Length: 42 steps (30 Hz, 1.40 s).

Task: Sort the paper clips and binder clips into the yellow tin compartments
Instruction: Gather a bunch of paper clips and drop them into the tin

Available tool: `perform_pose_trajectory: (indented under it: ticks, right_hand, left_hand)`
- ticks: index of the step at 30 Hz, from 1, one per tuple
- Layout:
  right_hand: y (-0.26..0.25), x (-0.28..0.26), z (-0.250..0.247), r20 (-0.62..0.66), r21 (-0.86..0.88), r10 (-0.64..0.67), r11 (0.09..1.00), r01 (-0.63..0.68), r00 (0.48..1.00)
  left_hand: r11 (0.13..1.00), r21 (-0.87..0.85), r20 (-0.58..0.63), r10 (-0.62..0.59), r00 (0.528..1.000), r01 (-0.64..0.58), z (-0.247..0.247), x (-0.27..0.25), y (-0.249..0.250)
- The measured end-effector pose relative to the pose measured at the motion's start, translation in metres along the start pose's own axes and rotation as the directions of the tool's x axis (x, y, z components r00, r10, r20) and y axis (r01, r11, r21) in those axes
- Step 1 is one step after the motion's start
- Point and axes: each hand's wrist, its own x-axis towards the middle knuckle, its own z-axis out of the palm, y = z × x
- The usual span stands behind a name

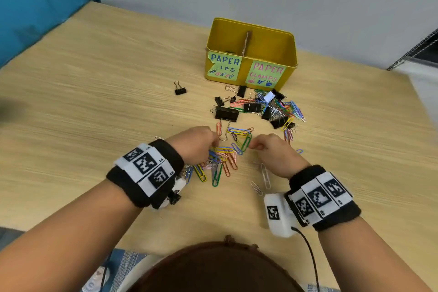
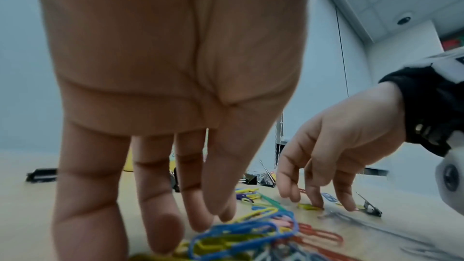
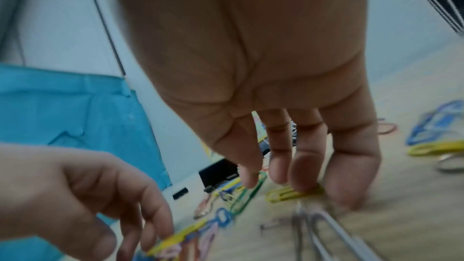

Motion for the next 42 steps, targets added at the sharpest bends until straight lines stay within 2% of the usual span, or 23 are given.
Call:
perform_pose_trajectory:
  ticks: [2,4,6,8,10,12,14,16,18,19,20,22,24,26,28,30,31,32,34,37,39,42]
  right_hand:
    - [-0.006,0.005,-0.002,-0.081,0.023,-0.053,0.998,0.055,0.995]
    - [-0.012,0.011,-0.002,-0.131,-0.063,-0.144,0.989,0.137,0.981]
    - [-0.016,0.016,0.003,-0.043,-0.208,-0.218,0.956,0.205,0.975]
    - [-0.014,0.013,0.006,0.060,-0.308,-0.223,0.923,0.231,0.973]
    - [-0.011,0.003,0.010,0.127,-0.312,-0.268,0.903,0.295,0.955]
    - [-0.011,-0.010,0.012,0.144,-0.222,-0.334,0.906,0.359,0.932]
    - [-0.009,-0.014,0.008,0.022,-0.087,-0.305,0.948,0.306,0.952]
    - [0.000,-0.009,0.003,-0.075,-0.050,-0.142,0.989,0.139,0.987]
    - [0.007,-0.006,0.004,0.002,-0.136,0.039,0.990,-0.038,0.999]
    - [0.007,-0.007,0.009,0.065,-0.195,0.071,0.979,-0.057,0.995]
    - [0.004,-0.008,0.016,0.115,-0.242,0.055,0.970,-0.026,0.992]
    - [-0.009,-0.014,0.028,0.189,-0.270,-0.061,0.956,0.111,0.980]
    - [-0.020,-0.023,0.026,0.180,-0.174,-0.173,0.963,0.205,0.968]
    - [-0.013,-0.025,0.010,0.043,-0.063,-0.153,0.986,0.155,0.987]
    - [0.011,-0.025,-0.005,-0.063,-0.068,-0.009,0.998,0.005,0.998]
    - [0.033,-0.023,-0.008,-0.056,-0.114,0.166,0.979,-0.171,0.985]
    - [0.036,-0.024,-0.003,-0.016,-0.137,0.212,0.967,-0.212,0.977]
    - [0.035,-0.026,0.004,0.029,-0.156,0.216,0.965,-0.209,0.976]
    - [0.020,-0.030,0.016,0.105,-0.148,0.123,0.983,-0.107,0.987]
    - [0.001,-0.037,0.016,0.138,0.012,-0.012,1.000,0.010,0.990]
    - [0.006,-0.031,0.002,0.012,0.096,0.022,0.995,-0.023,1.000]
    - [0.019,-0.012,-0.013,-0.175,-0.013,0.168,0.985,-0.173,0.970]
  left_hand:
    - [1.000,-0.005,-0.045,-0.015,0.999,0.015,-0.001,-0.001,0.000]
    - [0.999,0.039,-0.079,-0.022,0.997,0.025,-0.002,0.000,0.002]
    - [0.991,0.136,-0.058,-0.011,0.998,0.018,-0.001,-0.001,0.003]
    - [0.976,0.216,-0.029,-0.015,0.999,0.021,0.003,-0.006,0.000]
    - [0.970,0.242,-0.005,-0.039,0.999,0.040,0.008,-0.012,-0.005]
    - [0.972,0.232,0.038,-0.047,0.998,0.037,0.014,-0.018,-0.006]
    - [0.983,0.175,0.038,-0.058,0.998,0.050,0.016,-0.021,-0.007]
    - [0.992,0.073,-0.026,-0.102,0.994,0.103,0.014,-0.023,-0.009]
    - [0.980,-0.027,-0.043,-0.197,0.980,0.196,0.014,-0.026,-0.010]
    - [0.974,-0.038,-0.007,-0.224,0.975,0.223,0.015,-0.026,-0.009]
    - [0.973,-0.012,0.053,-0.230,0.972,0.230,0.019,-0.025,-0.006]
    - [0.982,0.035,0.142,-0.190,0.971,0.187,0.029,-0.024,0.000]
    - [0.989,-0.021,0.110,-0.140,0.984,0.143,0.032,-0.026,-0.002]
    - [0.981,-0.076,0.002,-0.181,0.984,0.180,0.027,-0.032,-0.015]
    - [0.958,-0.065,-0.035,-0.281,0.959,0.279,0.024,-0.037,-0.033]
    - [0.947,-0.032,0.010,-0.318,0.948,0.318,0.024,-0.042,-0.038]
    - [0.954,-0.017,0.034,-0.300,0.953,0.301,0.027,-0.043,-0.034]
    - [0.965,-0.006,0.053,-0.262,0.964,0.263,0.032,-0.043,-0.026]
    - [0.988,-0.009,0.080,-0.151,0.985,0.152,0.042,-0.042,-0.007]
    - [0.994,-0.106,0.064,-0.033,0.997,0.039,0.045,-0.041,0.004]
    - [0.986,-0.154,-0.010,-0.070,0.998,0.068,0.039,-0.042,0.000]
    - [0.975,-0.101,-0.070,-0.203,0.977,0.195,0.029,-0.042,0.000]
